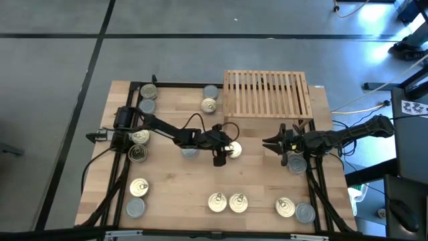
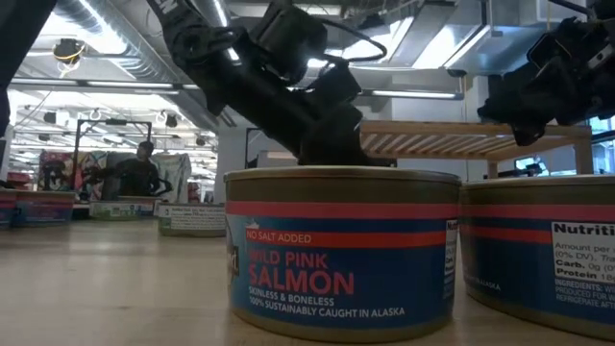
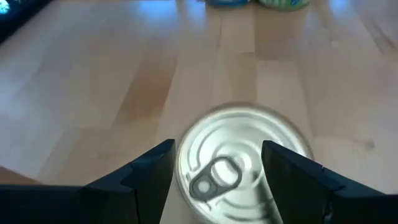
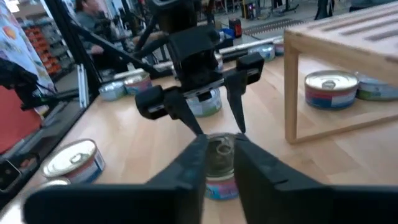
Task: Stack canned seafood by type on shelf
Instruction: Put the blue-pink tuna can on the shelf
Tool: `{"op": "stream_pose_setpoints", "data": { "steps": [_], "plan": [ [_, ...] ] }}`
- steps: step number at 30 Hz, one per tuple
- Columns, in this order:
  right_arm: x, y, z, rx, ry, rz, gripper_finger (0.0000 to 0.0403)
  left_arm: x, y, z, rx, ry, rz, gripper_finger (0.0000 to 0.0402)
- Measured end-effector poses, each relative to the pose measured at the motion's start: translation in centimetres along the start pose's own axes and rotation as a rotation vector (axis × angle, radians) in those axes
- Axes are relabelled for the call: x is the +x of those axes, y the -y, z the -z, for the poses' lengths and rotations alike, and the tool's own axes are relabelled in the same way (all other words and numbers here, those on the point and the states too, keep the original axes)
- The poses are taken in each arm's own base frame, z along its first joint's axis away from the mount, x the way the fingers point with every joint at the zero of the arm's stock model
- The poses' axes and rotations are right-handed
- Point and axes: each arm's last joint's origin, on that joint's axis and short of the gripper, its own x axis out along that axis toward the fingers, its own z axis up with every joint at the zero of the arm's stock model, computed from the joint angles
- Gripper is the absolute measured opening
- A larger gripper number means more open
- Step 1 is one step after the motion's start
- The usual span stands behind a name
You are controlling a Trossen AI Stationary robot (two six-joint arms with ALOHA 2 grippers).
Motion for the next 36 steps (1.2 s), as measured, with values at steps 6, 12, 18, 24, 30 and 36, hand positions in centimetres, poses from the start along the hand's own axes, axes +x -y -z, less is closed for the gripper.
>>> {"op": "stream_pose_setpoints", "data": {
  "steps": [6, 12, 18, 24, 30, 36],
  "plan": [
    [0.8, -0.3, 0.1, -0.038, 0.002, -0.001, 0.0186, 1.1, 0.4, 1.1, 0.001, -0.014, 0.079, 0.0239],
    [1.6, -0.4, 0.4, -0.123, -0.013, 0.001, 0.0232, 1.3, 0.5, 1.5, -0.006, -0.01, 0.086, 0.0239],
    [2.3, -0.6, 1.0, -0.243, -0.076, -0.045, 0.0237, 1.4, -0.1, 2.1, -0.07, -0.028, 0.088, 0.0239],
    [4.2, -1.4, 0.5, -0.41, -0.154, -0.068, 0.0235, 1.2, -1.0, 3.3, -0.189, -0.013, 0.096, 0.0239],
    [6.7, -2.3, 0.2, -0.555, -0.245, -0.067, 0.0234, 1.0, -1.0, 3.8, -0.22, 0.018, 0.096, 0.0239],
    [9.5, -3.1, 0.3, -0.641, -0.457, -0.073, 0.0235, 1.0, -1.1, 3.8, -0.244, 0.018, 0.094, 0.0239]
  ]
}}
